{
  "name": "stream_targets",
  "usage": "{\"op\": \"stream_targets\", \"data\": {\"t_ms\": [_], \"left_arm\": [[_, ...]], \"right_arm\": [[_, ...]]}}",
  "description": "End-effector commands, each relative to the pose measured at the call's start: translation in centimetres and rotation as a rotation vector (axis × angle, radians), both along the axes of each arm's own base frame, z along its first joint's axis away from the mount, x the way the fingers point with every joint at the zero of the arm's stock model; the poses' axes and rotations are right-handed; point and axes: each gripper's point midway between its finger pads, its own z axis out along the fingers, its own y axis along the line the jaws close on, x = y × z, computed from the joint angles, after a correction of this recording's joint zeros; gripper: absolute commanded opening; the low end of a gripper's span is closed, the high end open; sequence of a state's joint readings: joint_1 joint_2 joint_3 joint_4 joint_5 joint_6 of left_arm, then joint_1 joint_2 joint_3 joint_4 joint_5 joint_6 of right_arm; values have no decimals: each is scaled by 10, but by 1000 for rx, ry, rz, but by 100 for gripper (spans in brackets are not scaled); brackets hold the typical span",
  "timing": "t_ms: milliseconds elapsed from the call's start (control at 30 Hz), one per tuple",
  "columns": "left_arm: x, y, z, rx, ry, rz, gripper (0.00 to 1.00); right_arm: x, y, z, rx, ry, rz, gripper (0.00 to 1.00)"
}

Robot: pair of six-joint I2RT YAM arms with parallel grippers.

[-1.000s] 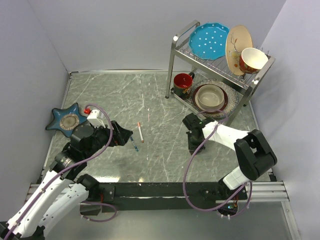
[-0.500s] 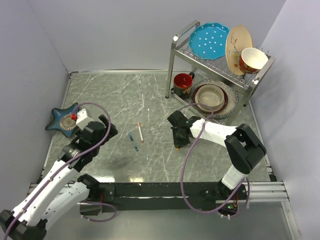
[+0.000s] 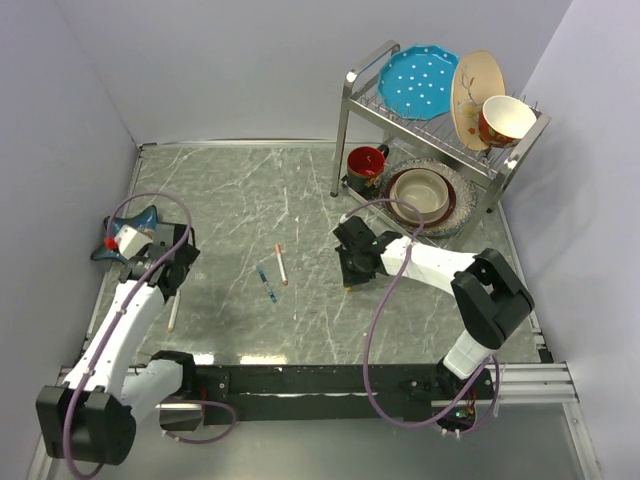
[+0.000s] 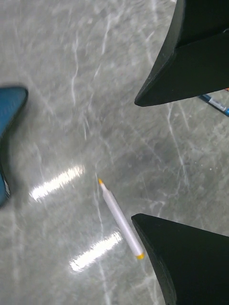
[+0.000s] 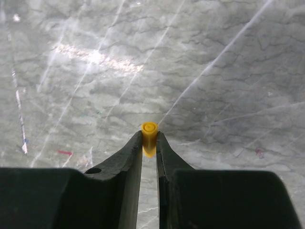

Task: Insert the pens into the pen caps

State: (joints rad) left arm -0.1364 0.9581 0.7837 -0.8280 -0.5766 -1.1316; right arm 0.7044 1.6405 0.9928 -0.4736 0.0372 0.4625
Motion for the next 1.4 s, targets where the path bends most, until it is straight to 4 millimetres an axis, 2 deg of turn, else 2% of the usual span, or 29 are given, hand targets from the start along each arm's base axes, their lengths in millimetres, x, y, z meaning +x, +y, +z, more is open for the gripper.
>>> {"op": "stream_targets", "data": {"t_ms": [0,100,133,200,367,467,500,567,633,667,733,767,900,1033,1100,1167,1200,1267,1300,1367], "left_arm": [[-13,2,-40,-130,106,92,99],[-12,9,-58,-99,154,106,94],[-13,11,-61,-88,165,112,88],[-12,11,-66,-81,181,106,85],[-19,20,-78,-46,187,156,88],[-13,26,-82,-7,202,143,91],[-9,27,-81,4,201,127,91],[5,26,-78,19,174,73,99],[27,20,-70,24,116,-37,99],[31,15,-64,7,85,-66,99],[34,8,-62,-10,43,-112,97],[34,7,-54,-11,4,-116,97],[21,15,-55,-35,-22,-10,94],[21,28,-51,30,-8,32,93],[20,38,-52,48,13,73,87],[18,39,-59,28,41,110,83],[10,38,-66,-4,60,165,64],[-5,44,-74,-7,103,261,43],[-17,46,-77,-4,144,301,26],[-26,53,-82,-11,146,410,14]], "right_arm": [[2,15,22,108,-72,61,13],[1,18,19,115,-64,84,13],[0,18,19,113,-63,89,13],[-1,18,17,118,-59,93,13],[0,18,18,119,-61,99,13],[-1,20,18,128,-57,103,13],[-2,20,17,127,-52,103,13],[0,20,17,121,-56,100,14],[0,18,17,116,-59,96,14],[0,17,18,117,-62,93,14],[-2,16,18,119,-66,89,15],[-2,15,17,117,-66,88,14],[-2,14,14,109,-63,87,15],[-4,14,12,115,-60,92,15],[-4,14,13,114,-62,97,15],[-4,14,15,119,-68,97,15],[-4,15,15,122,-68,100,15],[-4,16,15,125,-68,101,15],[-3,16,16,126,-67,102,15],[-5,16,13,121,-57,107,15]]}}
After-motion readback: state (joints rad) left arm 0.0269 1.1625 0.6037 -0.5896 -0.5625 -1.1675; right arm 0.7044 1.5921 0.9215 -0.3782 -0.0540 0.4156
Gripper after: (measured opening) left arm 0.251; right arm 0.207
